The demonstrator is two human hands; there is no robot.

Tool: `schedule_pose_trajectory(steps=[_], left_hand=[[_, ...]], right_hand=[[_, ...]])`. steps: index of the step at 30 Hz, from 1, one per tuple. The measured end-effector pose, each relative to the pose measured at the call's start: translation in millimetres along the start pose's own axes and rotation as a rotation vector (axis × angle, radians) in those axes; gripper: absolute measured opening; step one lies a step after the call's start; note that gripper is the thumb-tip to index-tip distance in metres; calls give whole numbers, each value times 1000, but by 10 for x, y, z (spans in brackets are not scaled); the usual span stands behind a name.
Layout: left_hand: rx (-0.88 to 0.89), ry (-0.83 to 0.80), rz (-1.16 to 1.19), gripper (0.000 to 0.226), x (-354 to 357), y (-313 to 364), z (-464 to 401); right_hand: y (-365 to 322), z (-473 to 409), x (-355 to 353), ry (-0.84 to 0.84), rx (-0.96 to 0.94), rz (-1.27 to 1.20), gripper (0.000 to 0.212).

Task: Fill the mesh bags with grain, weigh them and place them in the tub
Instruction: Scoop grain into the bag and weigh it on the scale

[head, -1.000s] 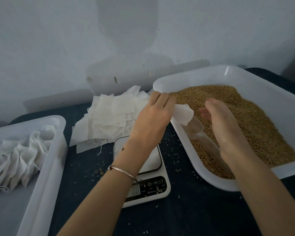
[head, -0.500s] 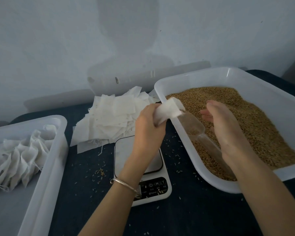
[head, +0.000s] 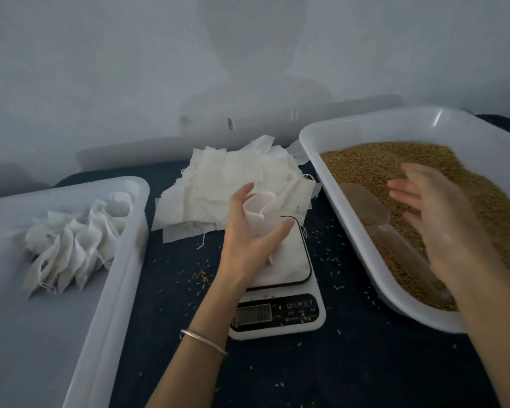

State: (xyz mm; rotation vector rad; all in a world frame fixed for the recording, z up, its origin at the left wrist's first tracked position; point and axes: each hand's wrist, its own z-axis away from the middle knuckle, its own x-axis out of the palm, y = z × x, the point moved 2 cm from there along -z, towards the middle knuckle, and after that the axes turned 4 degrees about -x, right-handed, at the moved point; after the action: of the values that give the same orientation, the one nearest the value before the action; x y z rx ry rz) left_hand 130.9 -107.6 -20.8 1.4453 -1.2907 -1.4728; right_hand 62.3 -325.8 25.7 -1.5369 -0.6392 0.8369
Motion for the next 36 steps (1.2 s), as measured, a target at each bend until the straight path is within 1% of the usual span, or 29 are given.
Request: schedule_pose_trajectory(steps=[3,4,6,8,12,15,19,20,23,24,25,28,29,30,33,34,36], left_hand=[[18,0,143,93,-101,19,19],[13,22,220,94,-143,19,20],[8,102,383,87,-245,17,13],[-3,173,467,80,-346,-6,8],[-56,220,512,74,-504,-99,6],[-52,269,504,62,-593,-179,17],[-41,331,500,56,-674,-257,51],[-42,345,509,56,-685,-258,56],[-57,389,514,71,-698,-227,47],[-70,404,526,71,-702,-222,41],[-80,419,530,64,-703,-223,34],[-59,464,401,21,-714,-269,53],[-51,475,345,14,-719,-287,63],[-51,482,297,13,-725,-308,69],[-96,469,195,22,-736,-345,57],[-115,448,154,24,-736,-357,49],[-161,382,60,26,-731,-396,37]], right_hand=[[-21,11,6,5,6,-3,30],[-24,13,7,4,6,-1,32],[-26,14,10,4,6,4,35],[-28,17,11,3,6,1,34],[-35,19,12,12,9,-1,33],[-45,22,23,19,17,3,34],[-62,29,27,14,25,7,31],[-62,29,26,13,29,7,31],[-65,34,27,5,31,10,32],[-64,37,26,4,29,10,32],[-67,40,29,2,27,11,31],[-75,50,31,-1,30,27,25],[-75,58,30,-3,33,39,24],[-72,61,26,-4,34,58,27],[-80,87,31,-15,14,175,41],[-82,107,36,-28,-10,296,43],[-54,113,38,-96,-66,731,43]])
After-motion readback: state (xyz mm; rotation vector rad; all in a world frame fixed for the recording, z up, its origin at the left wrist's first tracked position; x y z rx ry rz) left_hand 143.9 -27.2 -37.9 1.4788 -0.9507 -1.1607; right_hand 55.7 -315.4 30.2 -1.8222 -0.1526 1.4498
